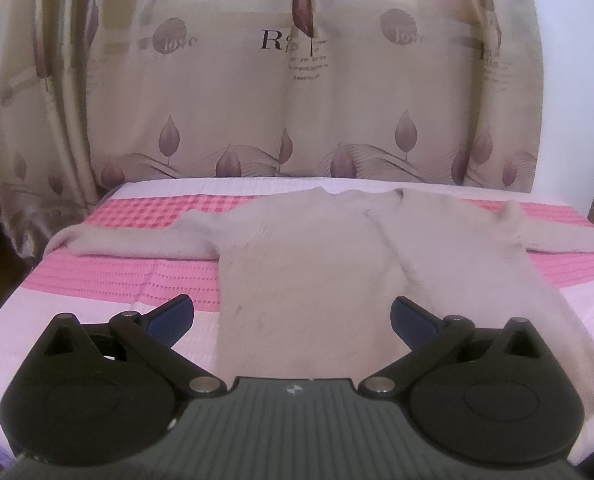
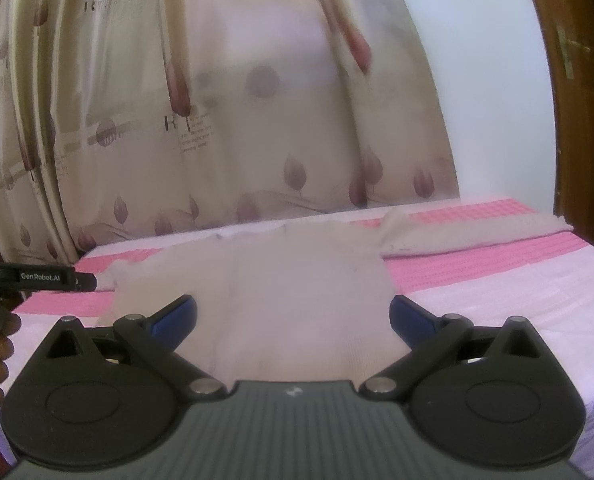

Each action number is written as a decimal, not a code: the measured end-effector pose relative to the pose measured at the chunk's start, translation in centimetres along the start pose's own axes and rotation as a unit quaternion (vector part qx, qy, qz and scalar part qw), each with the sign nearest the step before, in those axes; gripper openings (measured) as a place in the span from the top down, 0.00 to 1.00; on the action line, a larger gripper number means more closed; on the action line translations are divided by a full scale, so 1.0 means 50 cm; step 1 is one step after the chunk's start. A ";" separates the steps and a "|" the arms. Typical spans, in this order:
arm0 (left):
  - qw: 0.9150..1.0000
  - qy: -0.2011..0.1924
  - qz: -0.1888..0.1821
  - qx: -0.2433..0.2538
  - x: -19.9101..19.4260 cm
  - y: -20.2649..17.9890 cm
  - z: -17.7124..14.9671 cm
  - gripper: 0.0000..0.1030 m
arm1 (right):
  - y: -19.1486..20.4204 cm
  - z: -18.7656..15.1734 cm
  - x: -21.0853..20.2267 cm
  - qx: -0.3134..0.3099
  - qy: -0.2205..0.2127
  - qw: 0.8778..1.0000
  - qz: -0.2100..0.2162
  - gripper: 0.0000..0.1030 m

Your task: Fold small clothes

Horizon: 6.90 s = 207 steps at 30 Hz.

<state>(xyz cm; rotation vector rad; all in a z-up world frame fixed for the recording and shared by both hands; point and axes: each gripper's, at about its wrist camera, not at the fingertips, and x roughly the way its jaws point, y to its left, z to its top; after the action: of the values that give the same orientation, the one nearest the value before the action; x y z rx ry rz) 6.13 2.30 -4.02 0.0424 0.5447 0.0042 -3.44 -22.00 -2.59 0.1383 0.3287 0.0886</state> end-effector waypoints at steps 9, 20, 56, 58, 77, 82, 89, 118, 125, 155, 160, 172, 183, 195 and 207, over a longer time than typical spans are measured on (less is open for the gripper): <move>1.000 0.014 0.003 -0.012 0.036 0.034 -0.008 0.00 | 0.024 -0.001 0.029 -0.003 0.023 1.000 0.006 0.00; 0.999 0.031 0.003 -0.023 0.075 0.068 -0.016 0.00 | 0.050 -0.007 0.062 -0.011 0.061 0.998 0.005 0.00; 0.981 0.021 0.082 -0.177 0.220 0.494 0.041 0.01 | 0.071 -0.025 0.131 -0.047 0.086 0.995 -0.004 0.00; 0.972 0.027 0.081 -0.221 0.256 0.583 0.051 0.04 | 0.070 -0.028 0.137 -0.046 0.091 0.995 -0.005 0.00; 0.898 0.140 0.026 -0.417 0.543 0.910 0.105 0.28 | 0.095 -0.076 0.205 -0.066 0.160 0.984 -0.039 0.00; 0.898 0.138 0.055 -0.414 0.556 0.900 0.100 0.71 | 0.105 -0.079 0.217 -0.069 0.169 0.983 -0.036 0.00; 0.917 0.013 0.022 -0.399 0.399 0.851 0.108 0.82 | 0.104 -0.076 0.218 -0.067 0.163 0.984 -0.032 0.00; 0.915 0.226 0.053 -0.331 0.512 0.897 0.096 0.49 | 0.102 -0.078 0.221 -0.056 0.172 0.983 -0.034 0.00; 0.921 0.127 0.067 -0.362 0.459 0.881 0.120 0.90 | 0.097 -0.084 0.232 -0.039 0.183 0.982 -0.028 0.00; 0.947 0.088 0.086 -0.296 0.132 0.800 0.020 0.04 | 0.059 -0.071 0.150 -0.005 0.140 0.990 -0.010 0.00; 0.941 0.220 0.088 -0.244 0.253 0.799 0.032 0.70 | 0.049 -0.074 0.145 0.008 0.138 0.990 -0.020 0.00; 0.940 -0.149 0.140 -0.273 0.025 0.813 0.103 0.84 | 0.042 -0.069 0.137 0.015 0.128 0.991 -0.029 0.00; 0.855 -0.056 0.293 -0.424 -0.033 0.877 -0.196 0.11 | -0.050 -0.051 0.127 0.078 0.120 0.989 -0.026 0.00; 0.965 -0.048 0.114 -0.233 0.081 0.500 -0.004 0.08 | -0.475 0.019 0.198 0.317 0.043 0.945 -0.067 0.02; 0.961 -0.009 0.085 -0.263 0.238 0.391 -0.040 0.03 | -0.837 0.052 0.367 0.490 -0.014 0.868 -0.077 0.21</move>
<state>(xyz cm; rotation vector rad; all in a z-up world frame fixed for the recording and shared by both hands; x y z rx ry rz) 15.43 22.11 -11.07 -0.4299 0.5067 0.3168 17.42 -61.61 -12.19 1.1252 0.3287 -0.2518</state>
